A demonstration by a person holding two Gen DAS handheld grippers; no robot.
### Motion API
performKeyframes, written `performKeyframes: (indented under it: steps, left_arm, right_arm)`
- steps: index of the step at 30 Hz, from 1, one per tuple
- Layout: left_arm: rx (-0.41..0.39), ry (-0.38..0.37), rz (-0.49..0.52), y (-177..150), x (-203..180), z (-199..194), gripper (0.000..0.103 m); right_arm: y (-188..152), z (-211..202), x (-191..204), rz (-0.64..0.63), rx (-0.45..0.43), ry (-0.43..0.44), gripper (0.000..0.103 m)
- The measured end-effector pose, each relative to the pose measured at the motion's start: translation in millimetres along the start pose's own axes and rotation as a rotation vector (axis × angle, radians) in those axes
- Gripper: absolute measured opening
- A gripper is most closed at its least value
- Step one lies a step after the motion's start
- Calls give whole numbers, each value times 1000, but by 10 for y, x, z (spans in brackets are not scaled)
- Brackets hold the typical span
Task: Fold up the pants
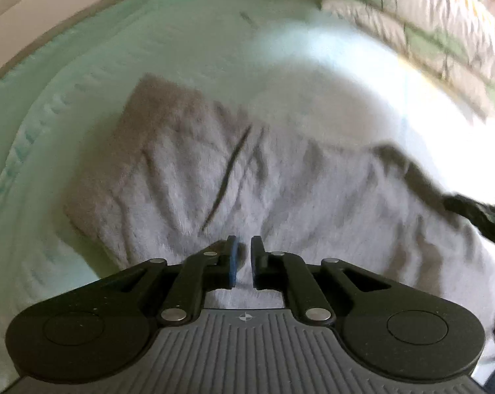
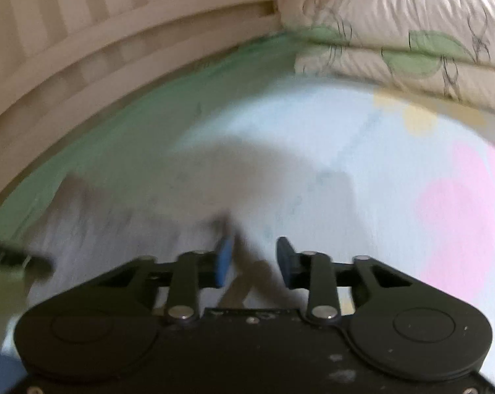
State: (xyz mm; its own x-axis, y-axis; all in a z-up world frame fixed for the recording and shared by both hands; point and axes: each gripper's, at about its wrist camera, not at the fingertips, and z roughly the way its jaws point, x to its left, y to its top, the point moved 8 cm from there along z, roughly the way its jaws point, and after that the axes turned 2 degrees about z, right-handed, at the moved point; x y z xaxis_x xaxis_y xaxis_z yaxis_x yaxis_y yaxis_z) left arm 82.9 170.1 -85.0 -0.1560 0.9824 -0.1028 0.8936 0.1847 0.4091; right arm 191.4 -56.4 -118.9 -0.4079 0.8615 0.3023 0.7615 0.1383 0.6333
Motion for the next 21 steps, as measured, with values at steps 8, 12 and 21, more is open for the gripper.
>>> performKeyframes:
  steps: [8, 12, 21]
  left_arm:
    - [110, 29, -6, -251, 73, 36, 9]
    - [82, 59, 24, -84, -144, -47, 9]
    - [27, -102, 113, 219, -1074, 5, 19]
  right_arm:
    - [-1287, -441, 305, -44, 242, 58, 15]
    - [-1405, -622, 503, -113, 263, 93, 14]
    - [-511, -690, -316, -116, -10, -52, 54]
